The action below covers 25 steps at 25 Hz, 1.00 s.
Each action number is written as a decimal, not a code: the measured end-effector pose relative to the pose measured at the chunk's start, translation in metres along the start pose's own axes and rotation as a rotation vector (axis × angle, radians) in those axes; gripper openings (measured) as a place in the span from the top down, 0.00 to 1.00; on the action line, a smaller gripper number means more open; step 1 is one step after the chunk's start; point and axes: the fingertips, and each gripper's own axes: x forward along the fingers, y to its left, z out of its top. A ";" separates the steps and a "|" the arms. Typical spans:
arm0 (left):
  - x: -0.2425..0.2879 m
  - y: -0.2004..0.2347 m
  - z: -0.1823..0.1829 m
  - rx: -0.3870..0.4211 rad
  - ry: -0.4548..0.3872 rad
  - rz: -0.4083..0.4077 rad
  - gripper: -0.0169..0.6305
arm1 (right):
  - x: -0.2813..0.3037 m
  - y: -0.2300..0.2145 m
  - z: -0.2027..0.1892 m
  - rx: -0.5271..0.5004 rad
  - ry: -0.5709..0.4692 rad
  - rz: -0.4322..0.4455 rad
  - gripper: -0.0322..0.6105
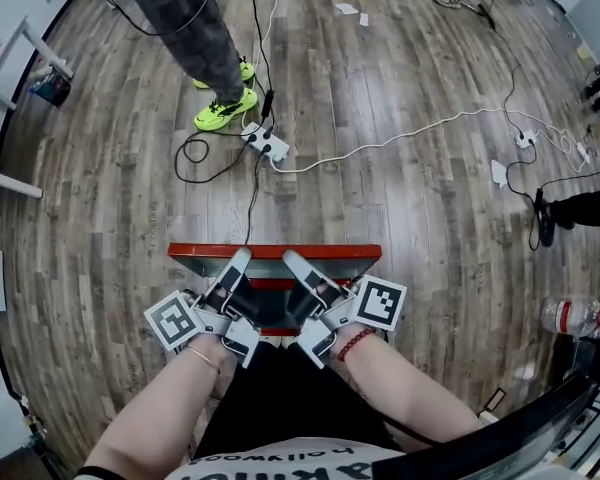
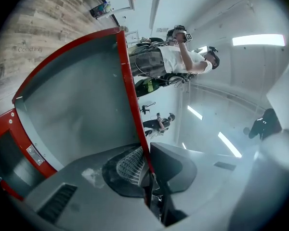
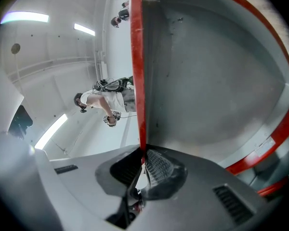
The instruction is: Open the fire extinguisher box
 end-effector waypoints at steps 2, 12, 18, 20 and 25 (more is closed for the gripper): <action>0.008 0.001 0.004 0.005 0.001 -0.007 0.92 | 0.003 -0.003 0.008 0.015 -0.022 -0.005 0.91; 0.022 0.015 0.015 -0.006 0.034 -0.022 0.92 | 0.015 -0.017 0.020 0.036 -0.087 0.001 0.91; 0.033 0.018 0.024 -0.023 0.033 -0.022 0.92 | 0.025 -0.019 0.031 0.045 -0.110 -0.001 0.91; 0.035 0.018 0.026 -0.024 0.034 -0.024 0.92 | 0.027 -0.018 0.033 0.058 -0.122 -0.003 0.91; 0.033 0.019 0.025 -0.015 0.054 -0.037 0.91 | 0.026 -0.020 0.032 0.068 -0.145 0.000 0.90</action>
